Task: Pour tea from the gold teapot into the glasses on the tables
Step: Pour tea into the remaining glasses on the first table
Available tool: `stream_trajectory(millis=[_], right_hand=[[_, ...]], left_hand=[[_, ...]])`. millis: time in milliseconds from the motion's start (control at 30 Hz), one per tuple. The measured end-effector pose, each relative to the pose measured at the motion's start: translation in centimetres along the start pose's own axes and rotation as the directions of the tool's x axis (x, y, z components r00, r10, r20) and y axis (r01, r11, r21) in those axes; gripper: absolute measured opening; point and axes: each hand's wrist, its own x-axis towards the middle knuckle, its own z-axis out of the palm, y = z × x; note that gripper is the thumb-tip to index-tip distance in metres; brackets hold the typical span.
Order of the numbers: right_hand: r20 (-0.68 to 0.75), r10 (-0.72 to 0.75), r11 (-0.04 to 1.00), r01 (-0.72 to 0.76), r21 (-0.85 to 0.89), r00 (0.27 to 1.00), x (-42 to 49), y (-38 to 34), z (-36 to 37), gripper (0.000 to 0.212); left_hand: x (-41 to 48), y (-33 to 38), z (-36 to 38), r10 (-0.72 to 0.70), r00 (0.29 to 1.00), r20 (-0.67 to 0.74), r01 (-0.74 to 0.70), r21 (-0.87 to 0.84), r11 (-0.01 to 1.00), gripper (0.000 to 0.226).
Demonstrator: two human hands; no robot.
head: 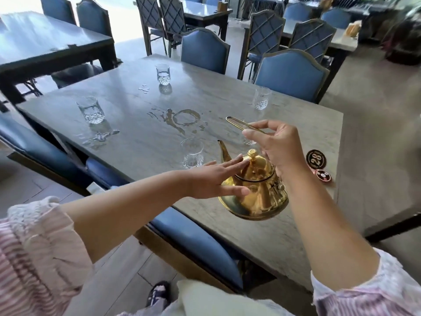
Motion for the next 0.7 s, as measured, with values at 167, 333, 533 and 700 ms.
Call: stream_trajectory(millis=[167,333,533,700], right_hand=[[-0.018,0.035,0.990,-0.037,-0.134,0.999,0.8,-1.7,3.2,0.027],[-0.026,0.050,0.963,-0.055,-0.264,0.998,0.9,-2.5,6.3,0.027],[-0.002,0.085,0.948,-0.082,-0.309,0.996,1.5,-3.3,8.6,0.023],[0.056,0.083,0.921,-0.055,-0.385,0.995,2.7,-4.1,10.0,0.024]], left_hand=[[-1.0,-4.3,-2.2,0.138,0.986,0.096,-0.138,-0.014,0.990,0.078],[-1.2,-7.7,-2.4,0.201,0.965,0.169,-0.200,-0.021,0.979,0.084],[-1.7,-9.8,-2.2,0.260,0.951,0.165,-0.251,-0.074,0.965,0.084],[-1.5,-11.1,-1.6,0.285,0.953,0.103,-0.266,-0.171,0.949,0.086]])
